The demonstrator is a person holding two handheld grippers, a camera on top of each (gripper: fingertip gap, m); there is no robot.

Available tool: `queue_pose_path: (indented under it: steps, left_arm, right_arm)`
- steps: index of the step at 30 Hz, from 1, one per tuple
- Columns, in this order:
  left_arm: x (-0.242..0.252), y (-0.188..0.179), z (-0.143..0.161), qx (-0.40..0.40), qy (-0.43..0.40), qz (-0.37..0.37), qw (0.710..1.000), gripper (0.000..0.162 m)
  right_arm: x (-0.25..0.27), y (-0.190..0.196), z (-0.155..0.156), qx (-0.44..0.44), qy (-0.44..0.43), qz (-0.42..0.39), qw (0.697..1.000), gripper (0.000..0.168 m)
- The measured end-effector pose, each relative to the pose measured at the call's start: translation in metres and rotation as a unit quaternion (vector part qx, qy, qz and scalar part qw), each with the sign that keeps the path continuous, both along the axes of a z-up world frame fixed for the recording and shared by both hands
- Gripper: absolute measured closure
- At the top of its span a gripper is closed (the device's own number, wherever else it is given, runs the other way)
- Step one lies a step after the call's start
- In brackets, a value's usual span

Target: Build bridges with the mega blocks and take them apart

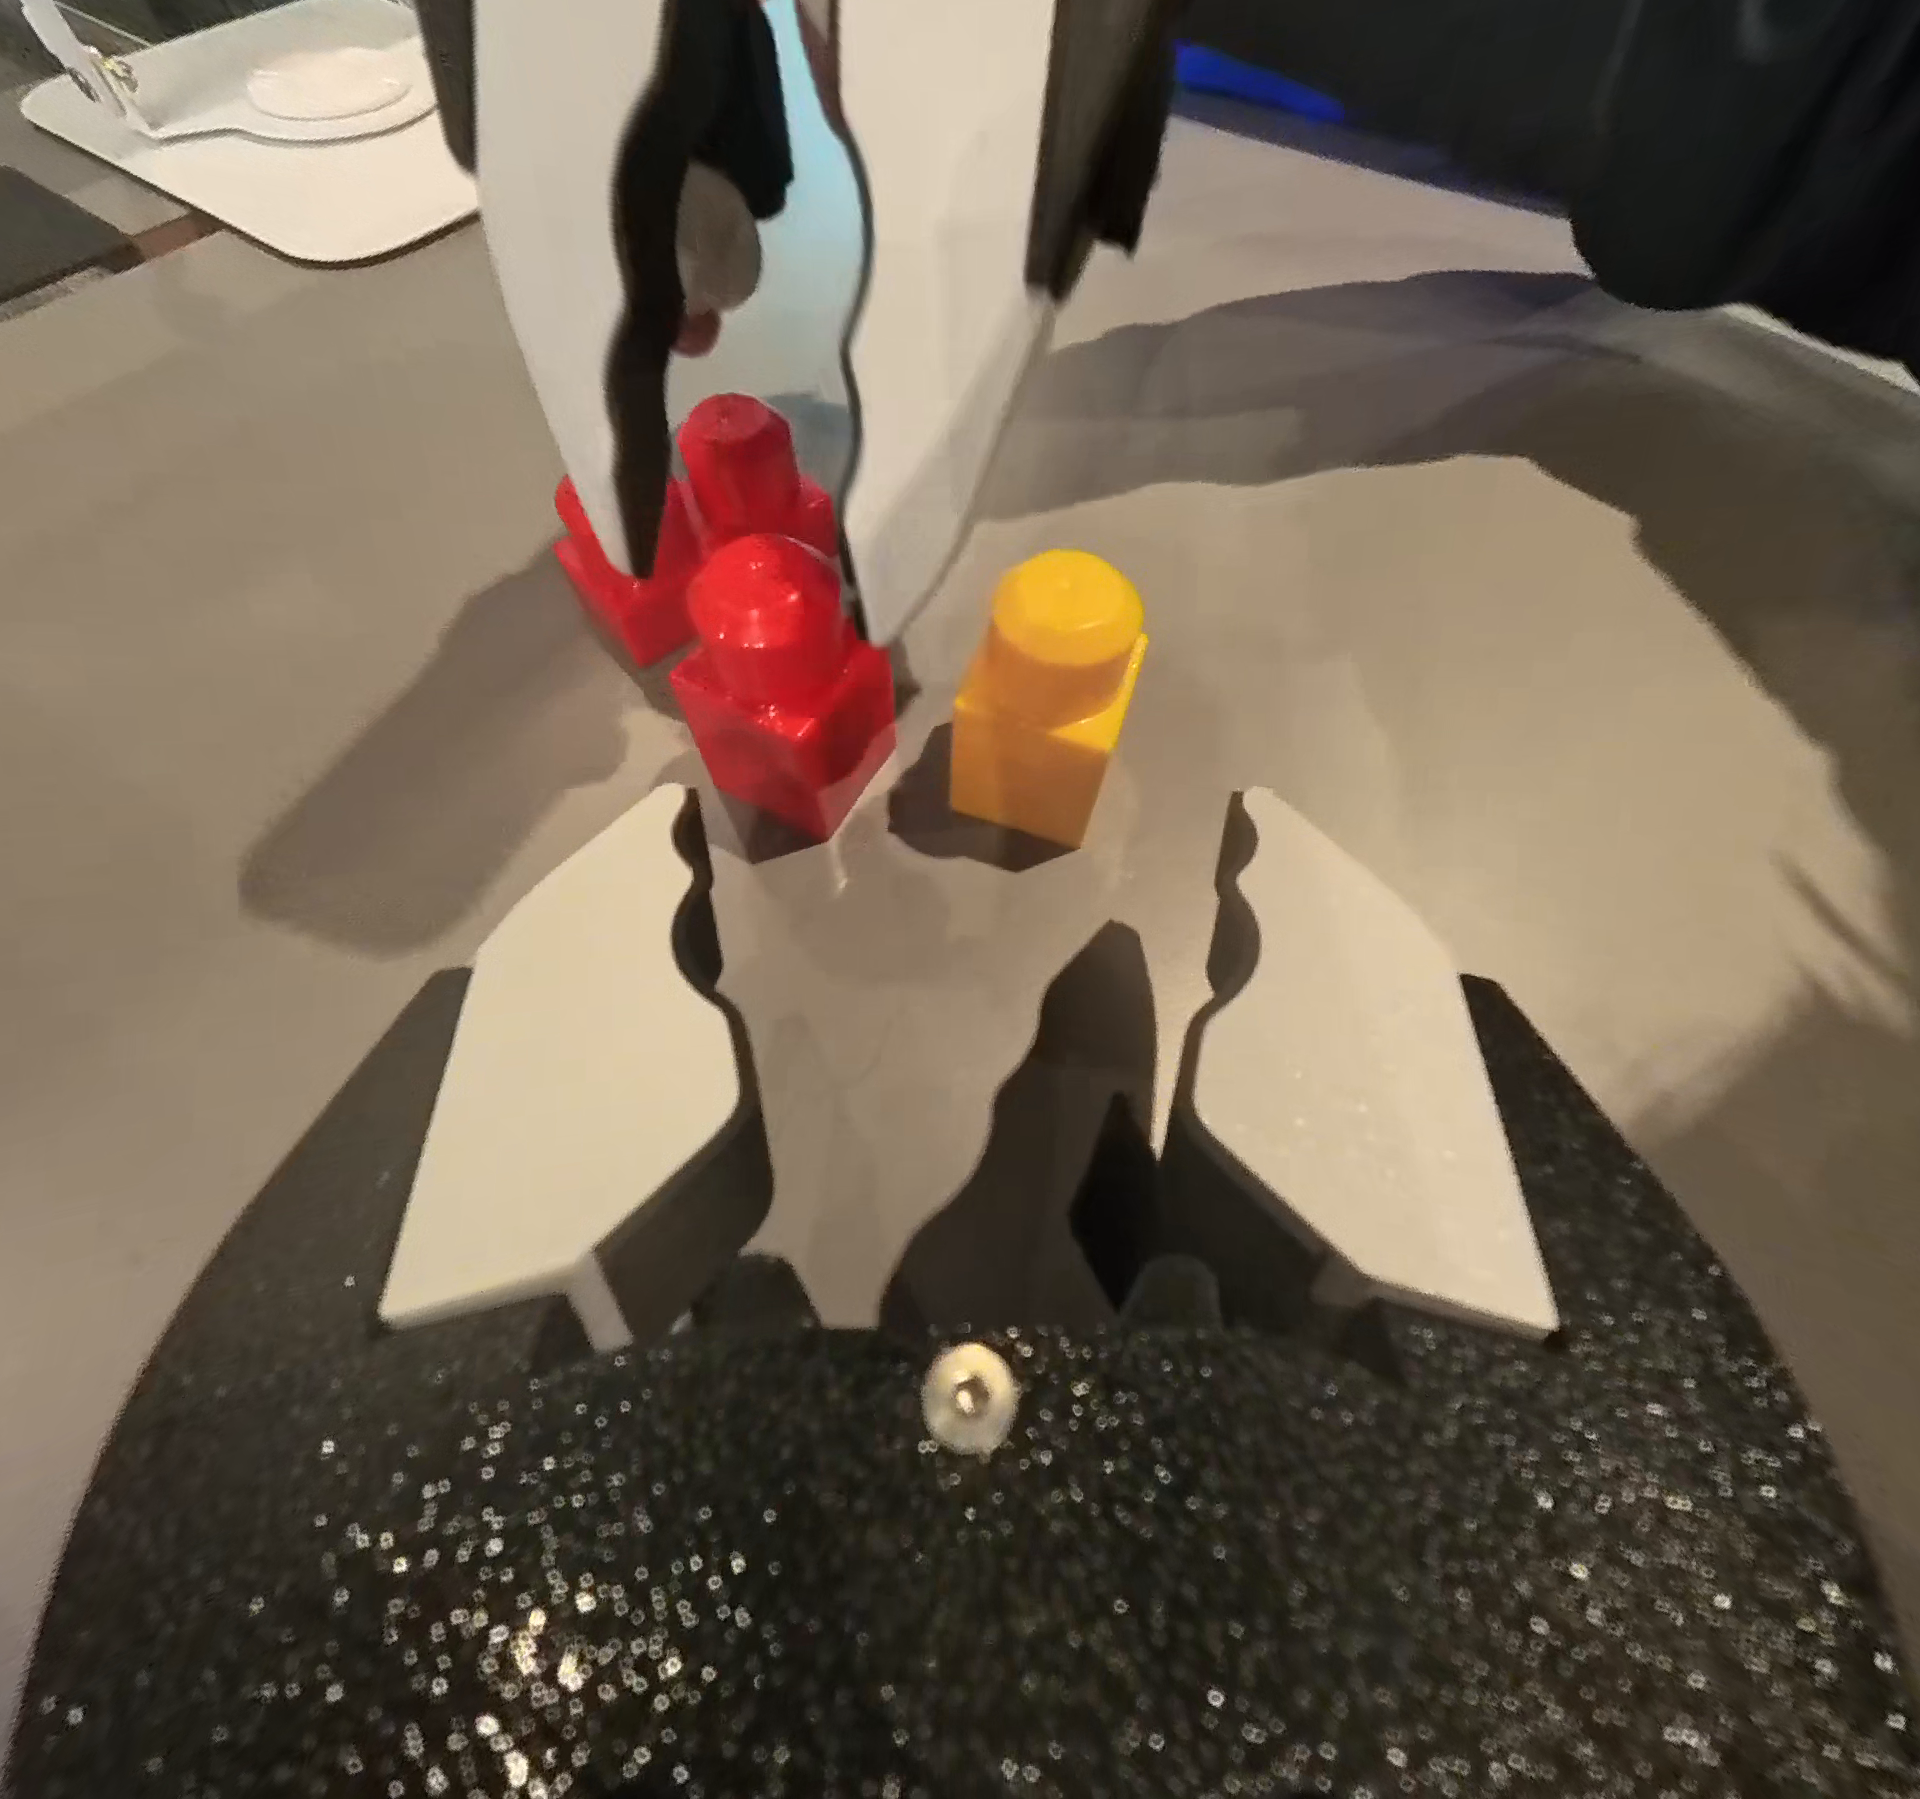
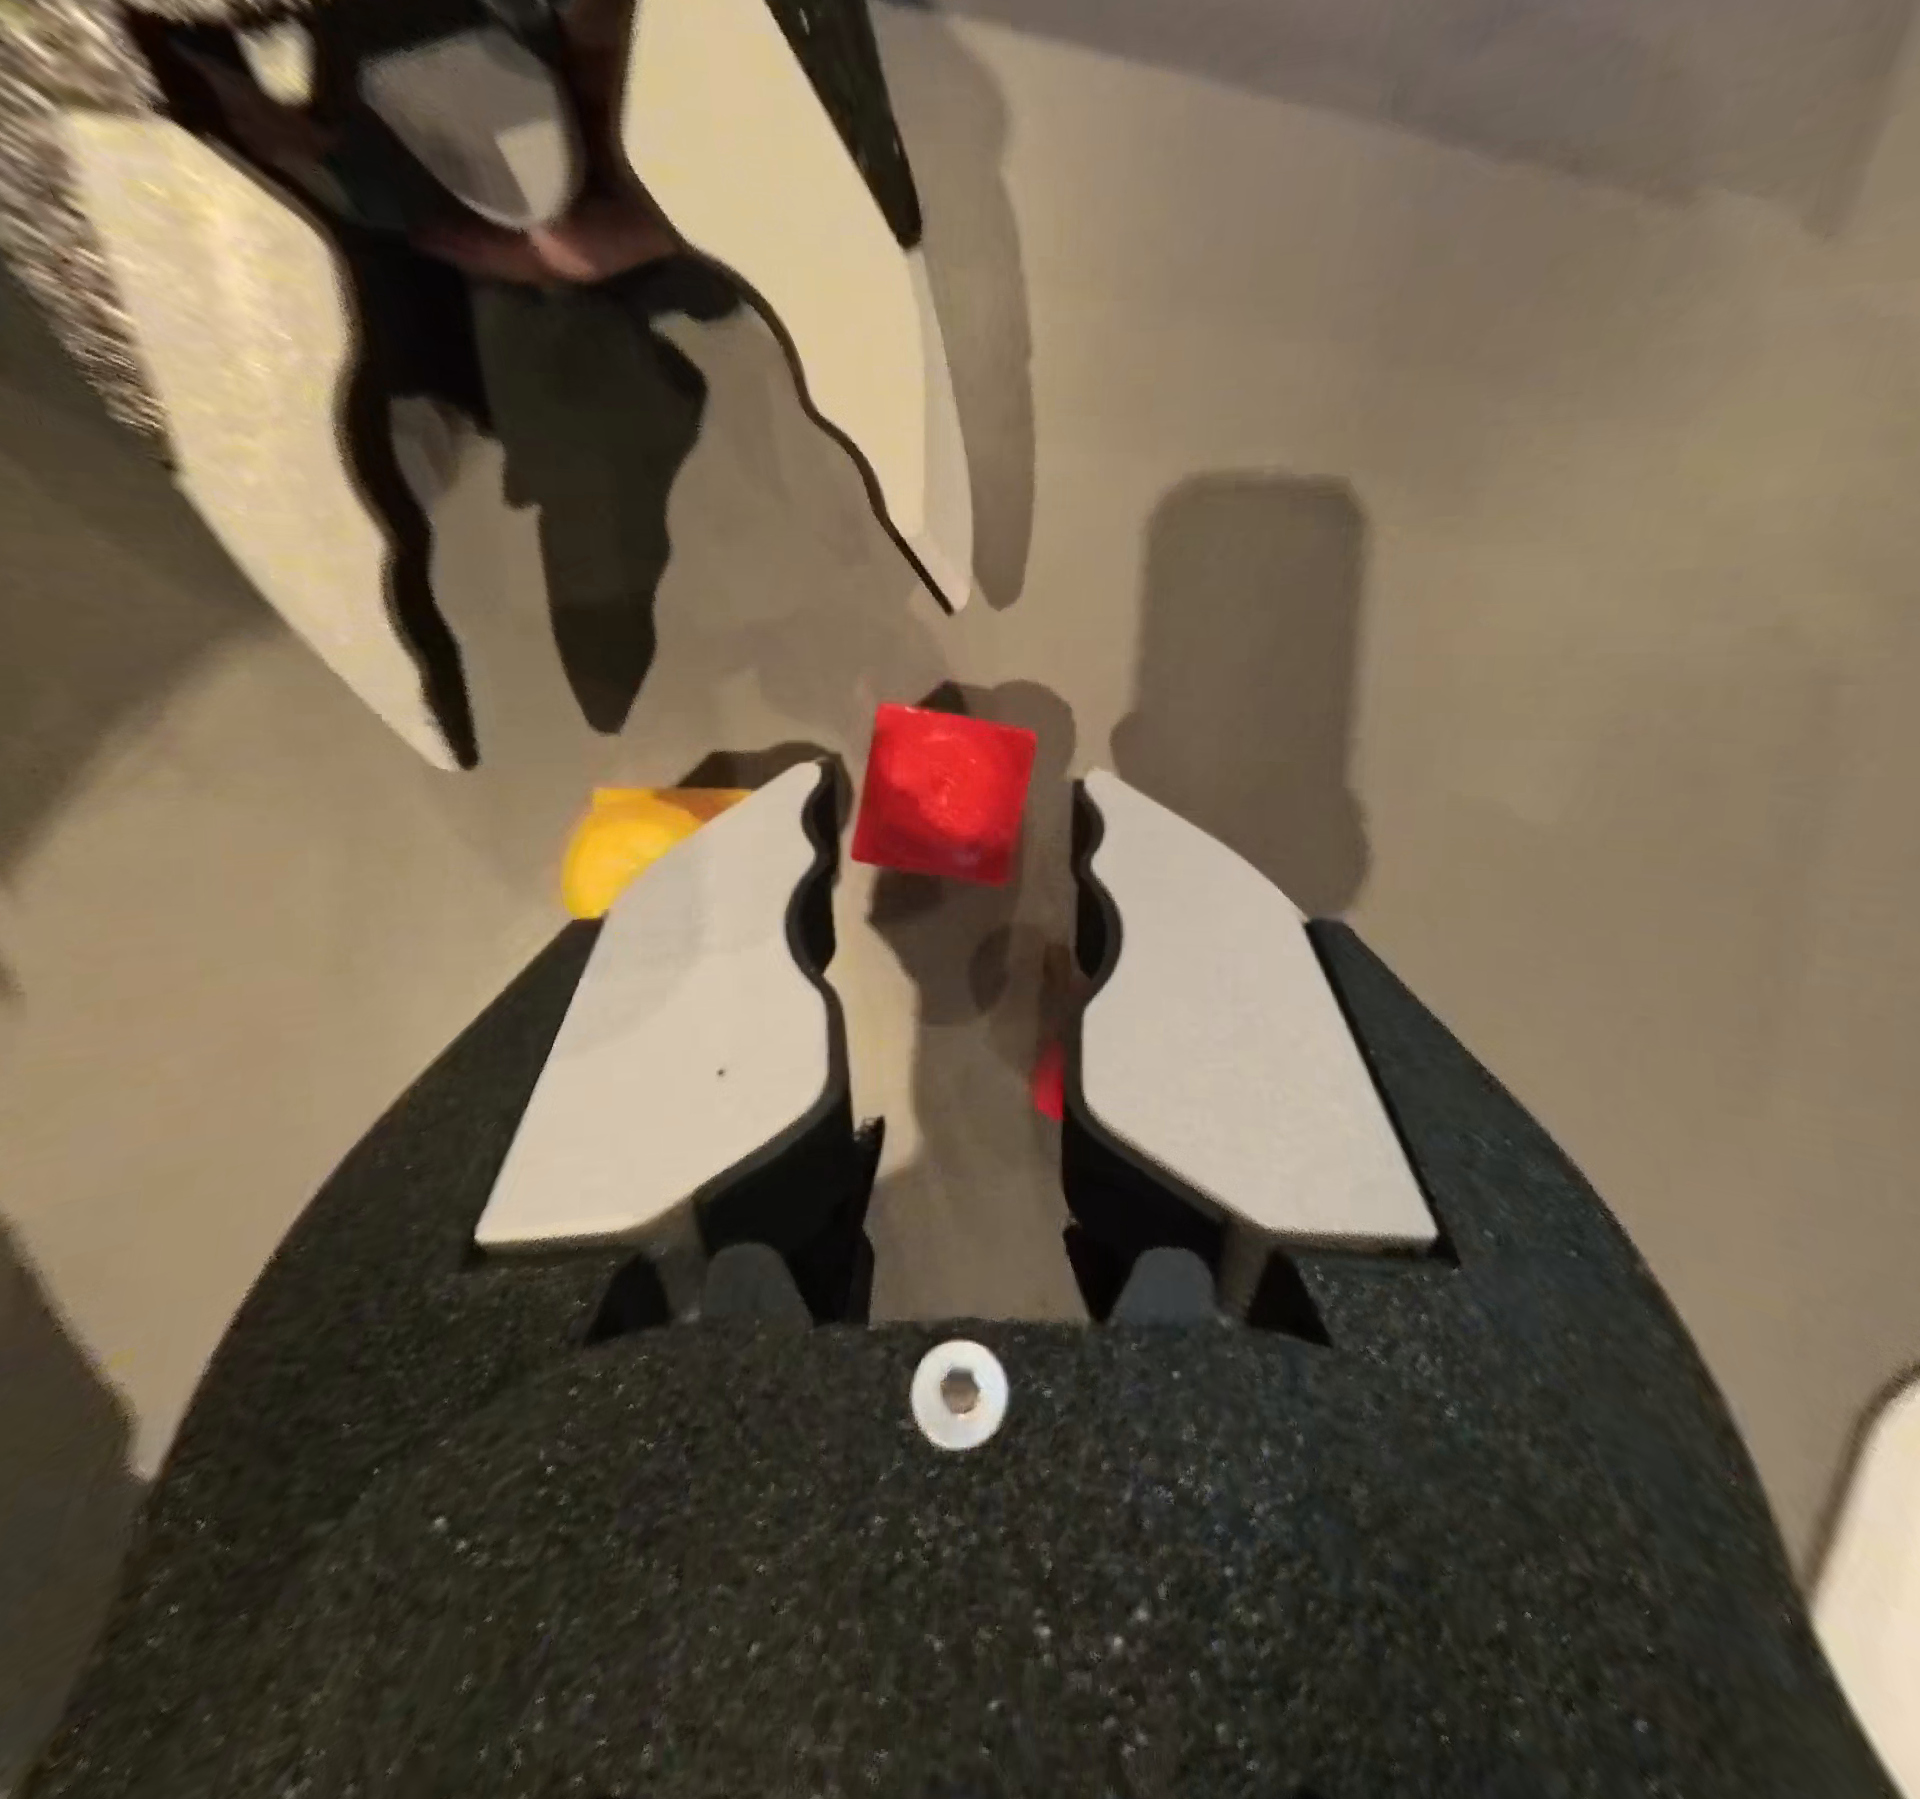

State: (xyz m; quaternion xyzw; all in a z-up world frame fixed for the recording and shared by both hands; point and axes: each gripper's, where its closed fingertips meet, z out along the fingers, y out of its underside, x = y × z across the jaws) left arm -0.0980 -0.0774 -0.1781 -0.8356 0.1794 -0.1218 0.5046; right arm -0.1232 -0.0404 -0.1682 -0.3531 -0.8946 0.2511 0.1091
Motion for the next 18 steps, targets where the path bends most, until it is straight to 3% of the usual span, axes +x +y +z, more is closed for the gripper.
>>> queue_pose_path:
  steps: [1,2,18]
  left_arm:
    - [0.000,0.000,0.000,0.000,0.000,0.001,1.000,0.069]
    - [-0.001,0.000,0.000,0.001,0.000,0.002,1.000,0.068]
    - [0.007,0.007,-0.006,-0.005,0.031,0.002,0.999,0.063]
  right_arm:
    - [-0.001,0.002,-0.003,0.025,-0.002,0.002,1.000,0.131]
    - [-0.001,0.003,-0.004,0.038,-0.002,0.010,0.999,0.140]
    - [0.024,0.001,-0.001,0.063,-0.015,0.116,0.991,0.140]
